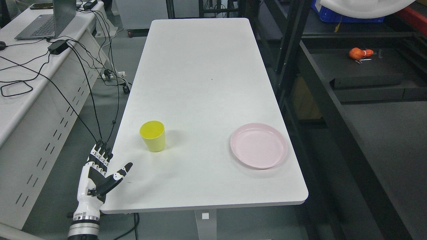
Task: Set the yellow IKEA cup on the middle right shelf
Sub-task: 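Move the left hand toward the yellow cup on the table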
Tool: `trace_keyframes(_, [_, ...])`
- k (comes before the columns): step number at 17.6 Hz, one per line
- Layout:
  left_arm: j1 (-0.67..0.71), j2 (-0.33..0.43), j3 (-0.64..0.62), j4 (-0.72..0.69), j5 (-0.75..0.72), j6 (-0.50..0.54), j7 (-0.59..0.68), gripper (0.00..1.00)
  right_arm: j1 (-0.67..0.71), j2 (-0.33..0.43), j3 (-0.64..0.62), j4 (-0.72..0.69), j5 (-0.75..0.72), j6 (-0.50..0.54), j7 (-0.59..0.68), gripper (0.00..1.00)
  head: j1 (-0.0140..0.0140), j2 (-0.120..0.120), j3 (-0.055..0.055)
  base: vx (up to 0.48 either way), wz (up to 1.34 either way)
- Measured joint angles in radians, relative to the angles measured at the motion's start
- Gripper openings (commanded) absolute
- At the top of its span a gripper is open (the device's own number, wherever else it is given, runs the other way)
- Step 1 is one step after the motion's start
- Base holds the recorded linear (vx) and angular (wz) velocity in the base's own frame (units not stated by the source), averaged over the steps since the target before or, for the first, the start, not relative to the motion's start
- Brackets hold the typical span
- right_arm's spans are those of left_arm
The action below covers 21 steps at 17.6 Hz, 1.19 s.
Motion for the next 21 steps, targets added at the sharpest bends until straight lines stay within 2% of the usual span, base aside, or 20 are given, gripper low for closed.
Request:
trace_keyframes(11, [-0.048, 0.002, 0.008, 0.039, 0.0, 0.002, 0.0, 0.99, 0.0, 0.0, 0.0, 0.0, 0.0, 0.0, 0.0, 0.99, 0.0, 0.0, 0.0, 0.0, 0.0])
trace_keyframes(21, [-0.241, -0.004, 0.001, 0.209, 0.0, 0.002, -0.002, 0.99, 0.0, 0.0, 0.0, 0.0, 0.0, 0.0, 0.0, 0.99, 0.0, 0.0, 0.0, 0.0, 0.0])
